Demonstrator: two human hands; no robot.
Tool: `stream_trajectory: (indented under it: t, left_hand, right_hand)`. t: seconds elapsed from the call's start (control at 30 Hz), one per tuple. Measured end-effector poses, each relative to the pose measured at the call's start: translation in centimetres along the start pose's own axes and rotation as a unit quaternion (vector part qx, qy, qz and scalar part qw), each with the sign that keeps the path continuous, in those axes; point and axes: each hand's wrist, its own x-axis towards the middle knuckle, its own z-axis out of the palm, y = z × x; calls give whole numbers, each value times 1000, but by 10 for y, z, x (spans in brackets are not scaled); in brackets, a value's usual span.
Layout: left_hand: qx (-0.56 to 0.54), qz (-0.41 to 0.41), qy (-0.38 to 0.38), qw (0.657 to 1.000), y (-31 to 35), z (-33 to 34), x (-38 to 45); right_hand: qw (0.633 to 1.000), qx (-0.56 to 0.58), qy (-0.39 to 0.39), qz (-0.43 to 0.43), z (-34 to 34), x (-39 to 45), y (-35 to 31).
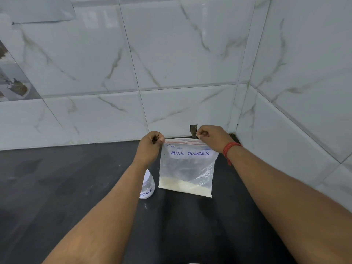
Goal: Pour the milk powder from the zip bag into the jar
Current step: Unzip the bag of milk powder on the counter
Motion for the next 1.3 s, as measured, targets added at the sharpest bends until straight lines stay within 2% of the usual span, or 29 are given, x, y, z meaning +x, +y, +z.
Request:
stream_trajectory:
  t: [0.33,0.47,0.63,0.7,0.77,0.83,0.93,1.07,1.2,1.3]
  left_hand:
    - [-6,2,-2,1000,2,-6,-3]
    - [-12,0,-10,1000,3,-8,-6]
    - [-17,11,-32,999,14,-6,-8]
    - [18,29,-42,999,26,-2,-5]
    - [116,64,-45,990,39,6,-1]
    - [242,95,-57,964,49,12,3]
    - [358,79,-81,927,59,16,3]
    - [399,30,-118,909,60,16,1]
    - [424,39,-145,893,55,23,-5]
    - [403,29,-151,902,50,26,-8]
  right_hand:
    - [993,-44,-91,-56,-6,6,-13]
    - [983,-127,-113,-69,-4,5,-17]
    - [980,-164,-95,-64,-7,6,-25]
    - [981,-158,-89,-71,-8,6,-31]
    - [980,-157,-91,-84,-9,7,-38]
    - [978,-161,-95,-97,-10,8,-43]
    - [974,-179,-93,-105,-11,8,-48]
    - [971,-207,-78,-91,-11,4,-45]
    - [974,-208,-56,-69,-7,0,-41]
    - [956,-272,-111,-12,-9,0,-33]
